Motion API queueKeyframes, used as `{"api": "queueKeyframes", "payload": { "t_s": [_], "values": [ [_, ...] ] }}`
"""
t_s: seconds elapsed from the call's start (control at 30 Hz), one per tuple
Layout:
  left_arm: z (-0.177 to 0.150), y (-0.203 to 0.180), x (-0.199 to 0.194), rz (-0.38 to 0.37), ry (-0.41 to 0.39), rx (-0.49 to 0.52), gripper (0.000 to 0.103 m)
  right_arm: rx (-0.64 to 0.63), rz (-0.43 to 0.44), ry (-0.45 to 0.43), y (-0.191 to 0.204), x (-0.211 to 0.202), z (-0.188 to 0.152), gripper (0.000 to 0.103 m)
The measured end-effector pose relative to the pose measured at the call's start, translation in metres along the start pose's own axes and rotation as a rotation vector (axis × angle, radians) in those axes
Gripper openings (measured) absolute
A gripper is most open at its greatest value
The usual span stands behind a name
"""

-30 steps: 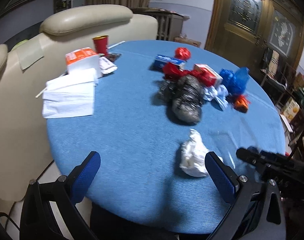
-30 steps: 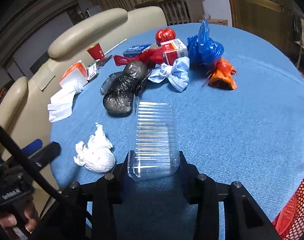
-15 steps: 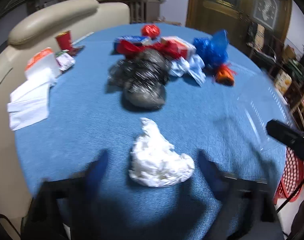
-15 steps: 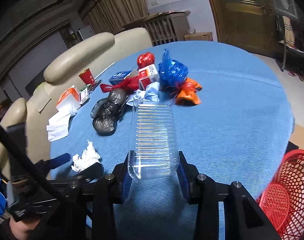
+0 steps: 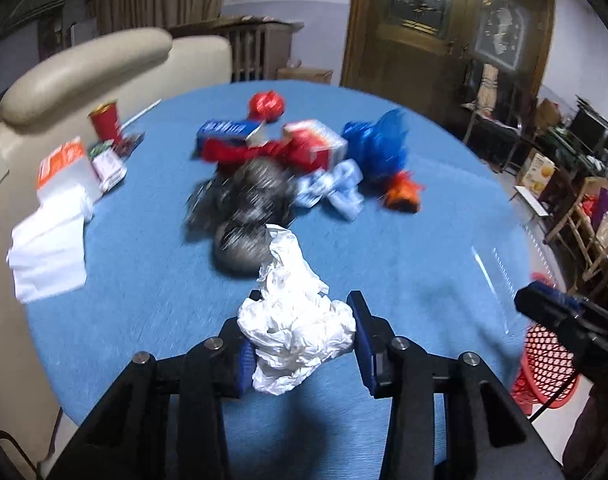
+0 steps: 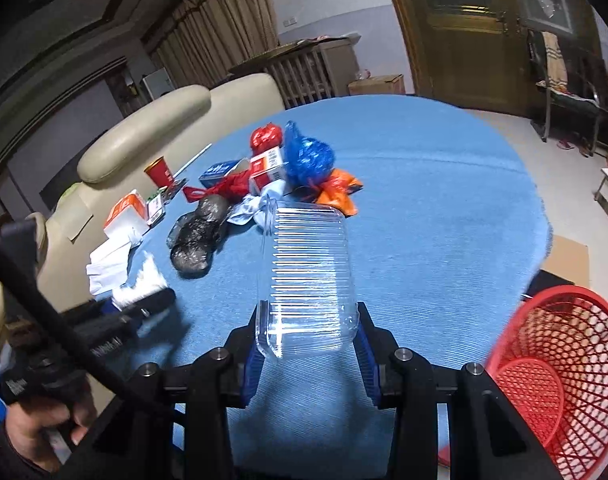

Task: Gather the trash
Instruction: 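Grasp the crumpled white tissue with the left tool, then carry both items to the red basket and open both tools over it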

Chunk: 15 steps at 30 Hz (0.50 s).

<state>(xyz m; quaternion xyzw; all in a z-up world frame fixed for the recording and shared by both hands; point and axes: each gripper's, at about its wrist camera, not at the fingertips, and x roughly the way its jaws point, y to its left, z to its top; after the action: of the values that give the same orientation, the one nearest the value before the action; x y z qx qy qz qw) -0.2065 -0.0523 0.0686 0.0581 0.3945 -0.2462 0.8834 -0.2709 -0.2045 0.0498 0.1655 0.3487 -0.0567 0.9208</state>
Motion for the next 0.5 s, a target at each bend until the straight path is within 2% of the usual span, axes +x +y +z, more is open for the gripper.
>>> {"api": "queueKeyframes", "payload": {
  "t_s": [0.2, 0.5],
  "values": [
    [0.015, -0.042, -0.008, -0.092, -0.025, 0.089, 0.043, 0.054, -0.083, -0.037, -0.035, -0.032, -0.011, 0.043],
    [0.028, -0.128, -0.013, -0.25, -0.034, 0.25, 0.043, 0.198, -0.273, -0.074, -0.124, -0.074, -0.026, 0.043]
  ]
}}
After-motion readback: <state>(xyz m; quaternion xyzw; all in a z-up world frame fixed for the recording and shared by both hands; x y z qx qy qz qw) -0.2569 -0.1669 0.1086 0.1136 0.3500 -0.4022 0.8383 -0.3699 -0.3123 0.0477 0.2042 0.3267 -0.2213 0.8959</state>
